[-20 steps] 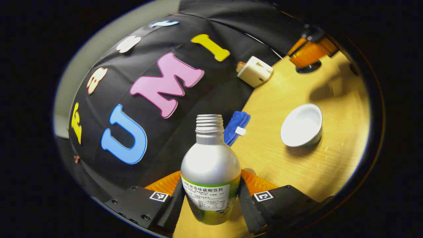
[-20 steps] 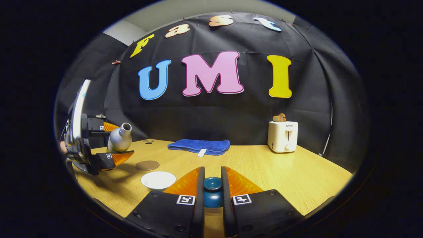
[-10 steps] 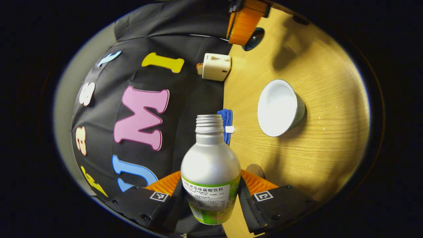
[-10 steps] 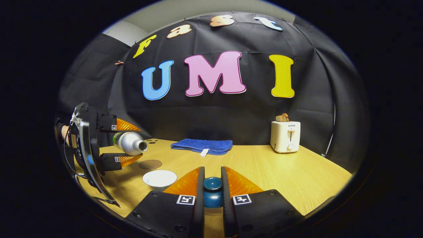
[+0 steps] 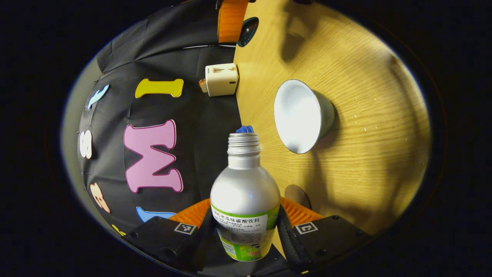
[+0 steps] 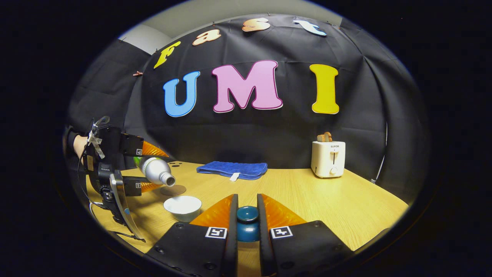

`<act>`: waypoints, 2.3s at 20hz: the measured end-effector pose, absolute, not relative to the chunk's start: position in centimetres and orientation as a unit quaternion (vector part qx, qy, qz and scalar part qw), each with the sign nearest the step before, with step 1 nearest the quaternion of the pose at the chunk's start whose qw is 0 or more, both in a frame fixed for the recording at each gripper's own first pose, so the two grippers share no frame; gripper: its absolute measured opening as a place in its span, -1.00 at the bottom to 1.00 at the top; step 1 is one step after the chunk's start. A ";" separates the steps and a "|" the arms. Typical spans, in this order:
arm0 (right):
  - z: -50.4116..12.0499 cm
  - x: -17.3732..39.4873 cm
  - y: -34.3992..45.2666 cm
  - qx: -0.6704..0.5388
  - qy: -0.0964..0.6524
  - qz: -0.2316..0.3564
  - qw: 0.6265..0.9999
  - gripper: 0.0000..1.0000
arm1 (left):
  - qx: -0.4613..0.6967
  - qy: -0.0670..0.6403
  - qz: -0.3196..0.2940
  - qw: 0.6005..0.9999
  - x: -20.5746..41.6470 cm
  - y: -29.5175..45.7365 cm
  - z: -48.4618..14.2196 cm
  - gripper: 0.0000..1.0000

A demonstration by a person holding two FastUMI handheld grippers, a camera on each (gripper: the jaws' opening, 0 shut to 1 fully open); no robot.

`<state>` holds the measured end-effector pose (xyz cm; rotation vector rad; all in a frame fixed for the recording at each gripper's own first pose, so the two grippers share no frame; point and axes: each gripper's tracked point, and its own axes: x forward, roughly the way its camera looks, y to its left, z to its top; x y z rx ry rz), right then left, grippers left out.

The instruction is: Open the teacup lid with one hand, grasp the water bottle and pour water into the teacup with the other hand; after pouring, place the water bottle on the coaster and then close the teacup lid.

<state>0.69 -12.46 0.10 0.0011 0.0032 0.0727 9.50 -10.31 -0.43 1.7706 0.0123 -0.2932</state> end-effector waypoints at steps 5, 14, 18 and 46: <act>0.1 0.7 -12.4 0.001 0.002 0.036 0.999 -0.48 | 0.797 0.022 -0.143 0.586 9.7 -10.3 -0.7 0.56; 0.1 0.6 -12.4 0.001 0.002 0.037 0.999 -0.48 | 0.840 0.030 -0.146 0.522 10.3 -9.7 -0.6 0.56; 0.1 0.6 -12.5 0.001 0.002 0.037 0.999 -0.48 | 0.855 0.023 -0.143 0.499 10.4 -9.9 0.3 0.57; 0.1 0.7 -12.5 0.000 0.002 0.037 0.999 -0.48 | 0.938 0.007 -0.138 0.317 10.3 -11.5 5.4 0.57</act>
